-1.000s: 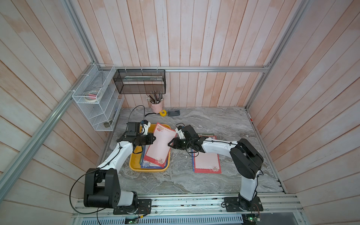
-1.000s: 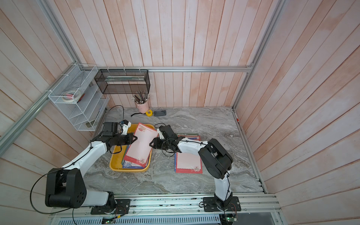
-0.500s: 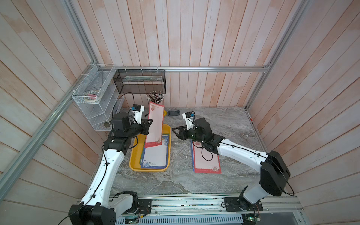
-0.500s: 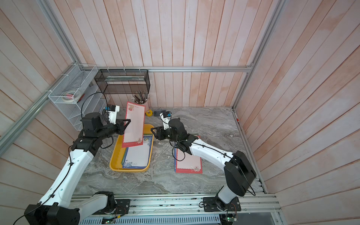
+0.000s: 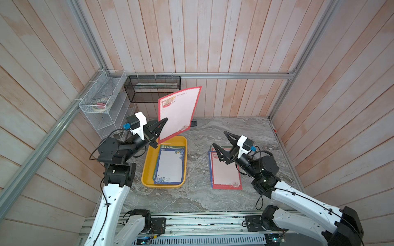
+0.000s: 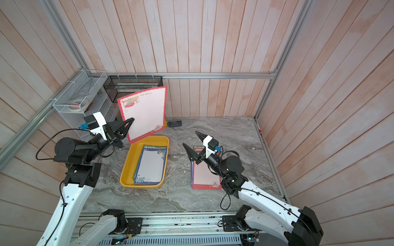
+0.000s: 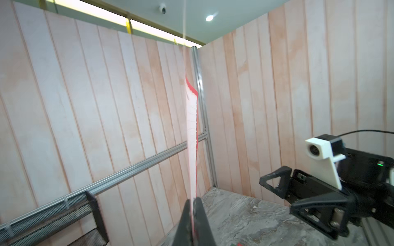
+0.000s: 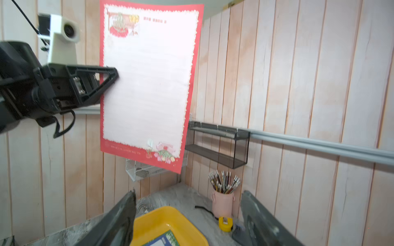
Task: Take out the stationery paper from the storage box
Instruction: Pick up the stationery paper from the storage box.
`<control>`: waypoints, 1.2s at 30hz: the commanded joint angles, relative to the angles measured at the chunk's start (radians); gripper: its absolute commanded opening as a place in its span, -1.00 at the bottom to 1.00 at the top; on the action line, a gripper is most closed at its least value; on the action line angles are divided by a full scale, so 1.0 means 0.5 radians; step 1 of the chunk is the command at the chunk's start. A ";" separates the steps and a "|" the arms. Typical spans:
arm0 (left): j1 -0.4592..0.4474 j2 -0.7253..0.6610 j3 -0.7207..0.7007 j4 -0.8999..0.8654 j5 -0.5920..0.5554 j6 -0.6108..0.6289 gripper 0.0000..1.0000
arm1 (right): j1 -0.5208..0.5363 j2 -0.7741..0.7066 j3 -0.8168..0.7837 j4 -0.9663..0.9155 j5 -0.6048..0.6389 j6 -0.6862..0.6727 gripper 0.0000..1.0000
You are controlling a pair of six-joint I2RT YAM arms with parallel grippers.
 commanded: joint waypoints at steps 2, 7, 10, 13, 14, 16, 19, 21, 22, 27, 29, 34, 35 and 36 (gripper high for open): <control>-0.004 -0.062 -0.247 0.743 0.323 -0.368 -1.00 | -0.007 -0.175 -0.053 0.116 -0.214 -0.302 0.65; -0.021 -0.174 -0.440 1.175 0.357 -0.672 -1.00 | -0.009 -0.254 -0.040 0.098 -0.408 -0.349 0.68; -0.040 -0.185 -0.456 1.325 0.382 -0.791 -1.00 | -0.009 -0.253 0.018 0.052 -0.532 -0.343 0.69; -0.039 -0.175 -0.467 1.443 0.395 -0.911 -1.00 | -0.006 -0.245 0.057 0.030 -0.636 -0.327 0.69; -0.040 -0.174 -0.474 1.479 0.398 -0.938 -1.00 | -0.006 -0.243 0.069 0.023 -0.658 -0.322 0.69; -0.041 -0.168 -0.483 1.545 0.396 -0.990 -1.00 | -0.006 -0.231 0.106 -0.014 -0.695 -0.316 0.69; -0.041 -0.157 -0.474 1.567 0.401 -1.047 -1.00 | -0.006 -0.204 0.167 -0.081 -0.749 -0.307 0.68; -0.041 -0.150 -0.463 1.572 0.408 -1.081 -1.00 | -0.006 -0.178 0.206 -0.099 -0.803 -0.291 0.67; -0.041 -0.144 -0.456 1.569 0.409 -1.099 -1.00 | -0.003 -0.159 0.228 -0.103 -0.841 -0.281 0.66; -0.041 -0.130 -0.426 1.499 0.426 -1.130 -1.00 | 0.018 -0.050 0.363 -0.188 -0.956 -0.297 0.62; -0.044 -0.129 -0.413 1.467 0.442 -1.128 -1.00 | 0.030 -0.010 0.405 -0.191 -0.978 -0.314 0.61; -0.056 -0.133 -0.398 1.390 0.467 -1.095 -1.00 | 0.070 0.105 0.515 -0.182 -1.016 -0.354 0.53; -0.063 -0.138 -0.395 1.372 0.469 -1.086 -1.00 | 0.075 0.123 0.528 -0.178 -1.015 -0.362 0.52; -0.068 -0.137 -0.391 1.357 0.474 -1.081 -1.00 | 0.082 0.142 0.542 -0.170 -1.016 -0.369 0.50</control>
